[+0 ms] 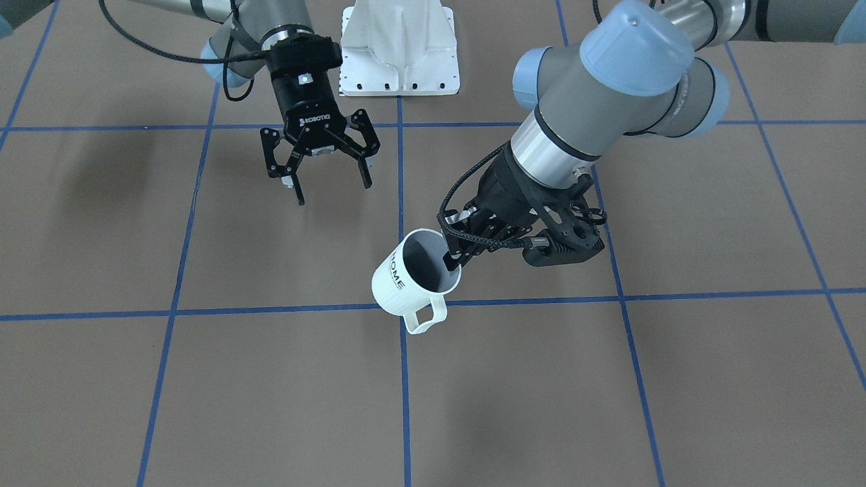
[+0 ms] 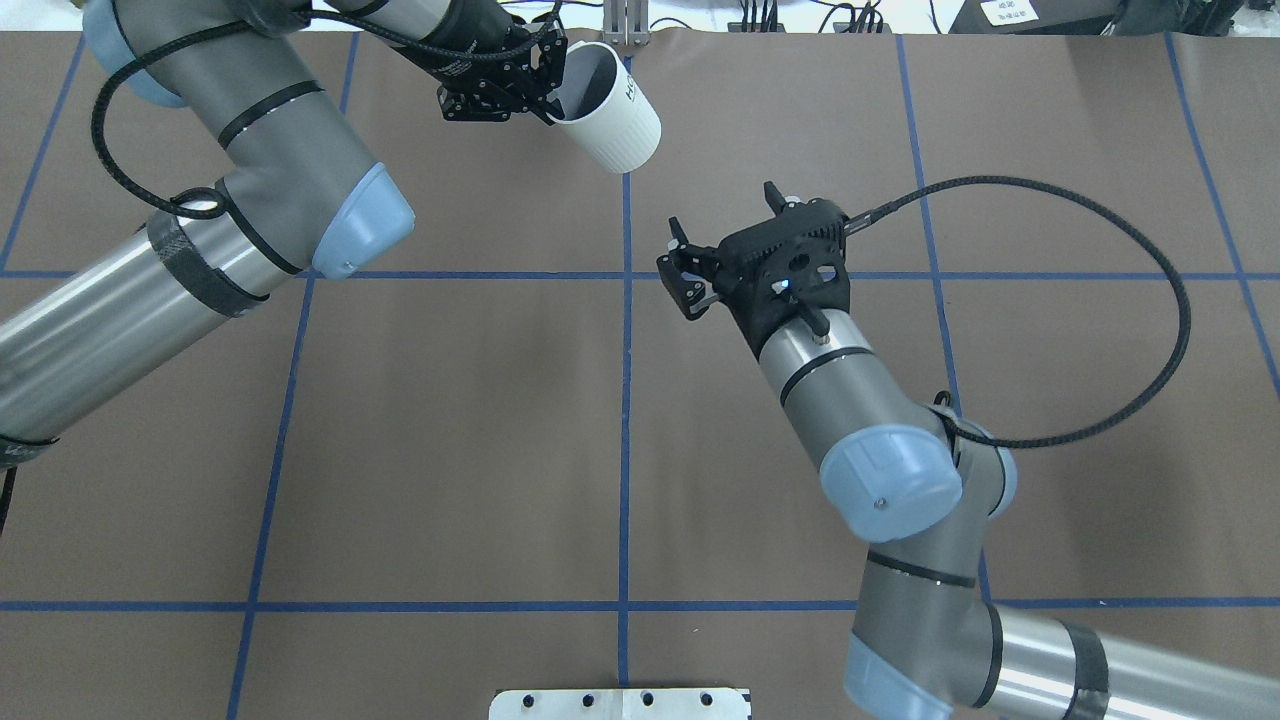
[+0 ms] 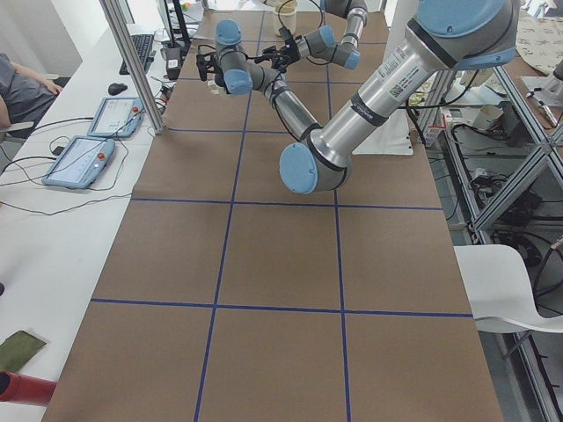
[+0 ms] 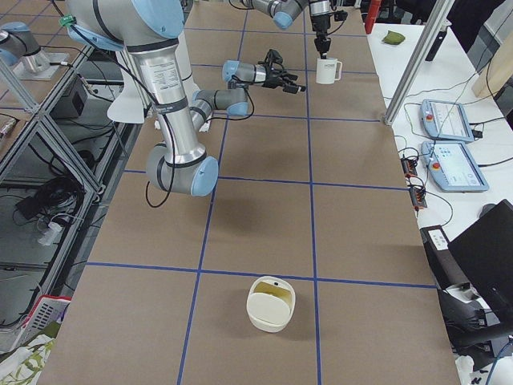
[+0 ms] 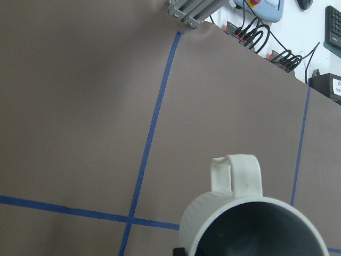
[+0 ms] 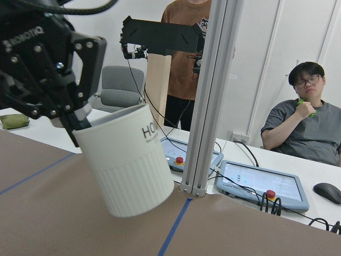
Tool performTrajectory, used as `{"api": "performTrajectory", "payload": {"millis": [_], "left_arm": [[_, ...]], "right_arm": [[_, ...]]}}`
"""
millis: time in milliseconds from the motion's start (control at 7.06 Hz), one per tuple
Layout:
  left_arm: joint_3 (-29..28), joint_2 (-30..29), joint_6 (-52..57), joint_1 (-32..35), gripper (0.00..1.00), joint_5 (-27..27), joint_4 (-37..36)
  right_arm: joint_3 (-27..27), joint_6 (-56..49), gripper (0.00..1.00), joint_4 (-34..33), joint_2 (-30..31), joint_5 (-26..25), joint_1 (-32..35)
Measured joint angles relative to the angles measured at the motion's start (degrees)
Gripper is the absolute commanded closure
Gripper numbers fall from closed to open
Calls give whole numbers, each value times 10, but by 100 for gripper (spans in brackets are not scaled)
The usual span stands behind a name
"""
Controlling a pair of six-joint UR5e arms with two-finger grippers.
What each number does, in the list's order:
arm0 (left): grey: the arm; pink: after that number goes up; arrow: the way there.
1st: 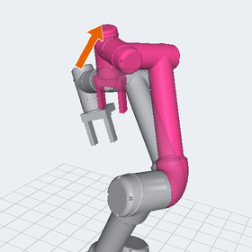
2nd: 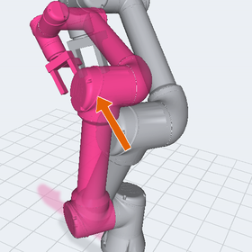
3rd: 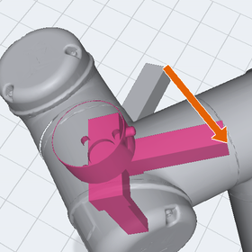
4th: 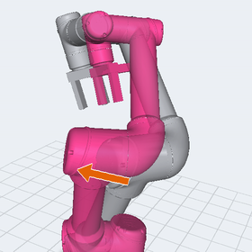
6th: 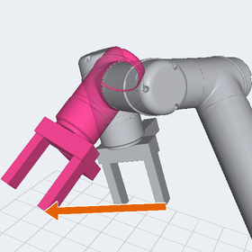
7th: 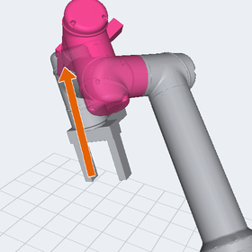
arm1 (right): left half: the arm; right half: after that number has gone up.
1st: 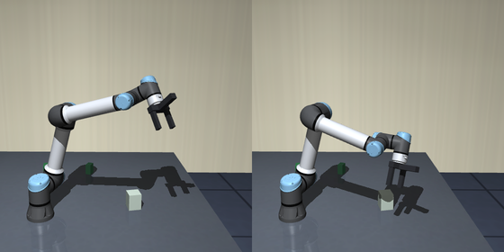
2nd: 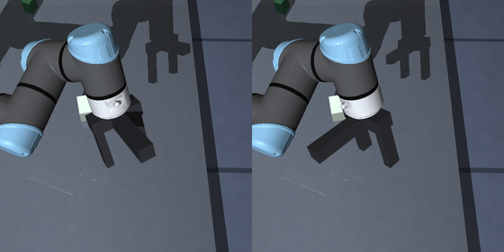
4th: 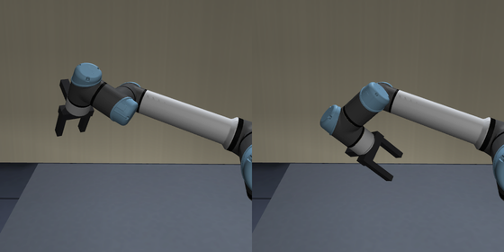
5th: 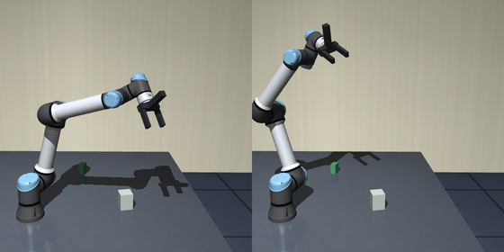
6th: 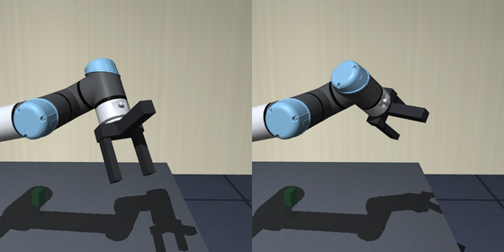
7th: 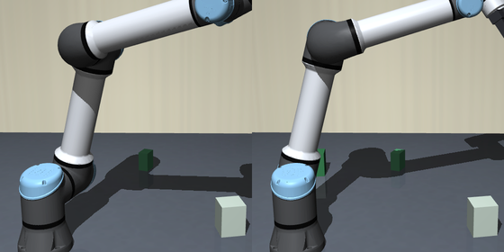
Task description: Left arm hands cup to right arm to dump lemon
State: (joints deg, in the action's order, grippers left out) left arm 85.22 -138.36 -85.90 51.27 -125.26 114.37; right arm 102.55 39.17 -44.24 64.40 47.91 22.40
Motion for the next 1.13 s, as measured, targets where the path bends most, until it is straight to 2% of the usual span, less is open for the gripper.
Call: {"api": "performTrajectory", "payload": {"millis": [283,425,709,850,992,1134], "left_arm": [[1,2,0,1,100,1,0],[4,7,1,3,100,2,0],[22,38,9,7,100,2,0],[39,63,30,12,100,1,0],[57,99,64,22,100,-1,-1],[75,142,110,37,100,-3,-3]], "right_arm": [[1,47,1,-92,3,134,90],[1,57,1,-145,2,217,135],[1,57,0,-266,-5,421,229],[-1,53,0,-310,-5,502,268],[0,39,0,-356,-4,559,300],[0,2,0,-400,-4,585,322]]}}
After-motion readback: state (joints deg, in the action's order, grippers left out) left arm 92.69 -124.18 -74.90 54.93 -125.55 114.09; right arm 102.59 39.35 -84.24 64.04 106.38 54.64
